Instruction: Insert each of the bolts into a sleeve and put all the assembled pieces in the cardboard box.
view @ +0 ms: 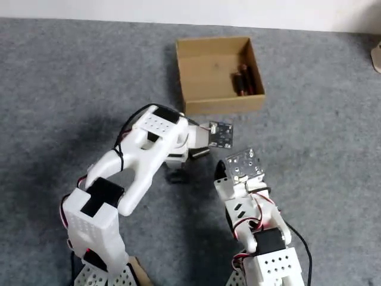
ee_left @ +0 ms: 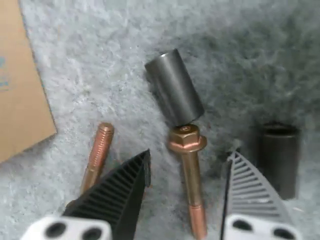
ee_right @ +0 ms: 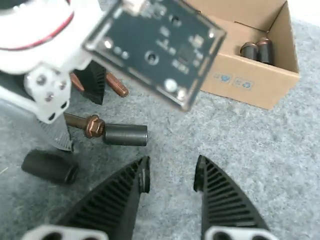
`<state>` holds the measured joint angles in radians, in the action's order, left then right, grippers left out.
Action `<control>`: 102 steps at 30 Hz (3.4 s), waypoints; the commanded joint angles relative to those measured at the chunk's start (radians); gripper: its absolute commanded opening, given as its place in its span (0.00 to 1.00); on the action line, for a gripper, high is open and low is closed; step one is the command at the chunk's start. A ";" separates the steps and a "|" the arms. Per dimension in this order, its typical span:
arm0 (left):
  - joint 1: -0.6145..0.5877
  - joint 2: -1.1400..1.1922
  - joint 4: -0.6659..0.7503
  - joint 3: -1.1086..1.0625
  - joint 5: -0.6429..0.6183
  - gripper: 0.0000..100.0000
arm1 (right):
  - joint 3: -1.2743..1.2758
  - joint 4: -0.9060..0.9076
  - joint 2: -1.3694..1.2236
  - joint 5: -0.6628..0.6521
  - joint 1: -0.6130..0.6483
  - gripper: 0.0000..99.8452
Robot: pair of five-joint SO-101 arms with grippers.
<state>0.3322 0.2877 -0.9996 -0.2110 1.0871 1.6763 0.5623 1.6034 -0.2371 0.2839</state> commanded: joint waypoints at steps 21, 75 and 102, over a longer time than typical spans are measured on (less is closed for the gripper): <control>0.045 0.131 -0.040 0.087 -0.066 0.06 | 0.065 0.004 0.013 -0.015 0.010 0.15; -0.159 -0.638 -0.049 -0.380 -0.959 0.01 | 0.028 0.122 0.015 -0.011 0.018 0.15; -0.268 -0.641 0.043 -0.512 -1.076 0.01 | -0.260 0.417 -0.202 -0.144 0.136 0.15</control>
<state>0.0744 -0.2954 -0.9705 -0.7265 0.0176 1.4891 1.0349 1.4960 -0.3475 0.4112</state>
